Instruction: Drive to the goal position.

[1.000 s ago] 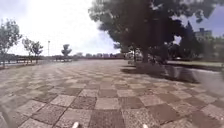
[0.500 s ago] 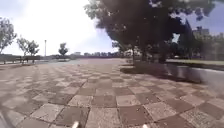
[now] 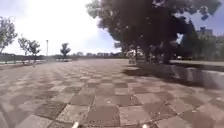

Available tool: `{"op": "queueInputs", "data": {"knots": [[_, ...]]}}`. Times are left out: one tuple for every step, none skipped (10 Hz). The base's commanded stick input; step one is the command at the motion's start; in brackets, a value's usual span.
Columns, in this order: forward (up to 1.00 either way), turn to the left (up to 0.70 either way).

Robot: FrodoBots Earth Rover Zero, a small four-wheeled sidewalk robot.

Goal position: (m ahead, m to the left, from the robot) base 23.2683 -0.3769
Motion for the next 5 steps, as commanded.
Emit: {"op": "queueInputs", "data": {"knots": [[0.7, 0.09], [0.7, 0.26], [0.7, 0.35], [0.7, 0.35], [0.7, 0.35]]}}
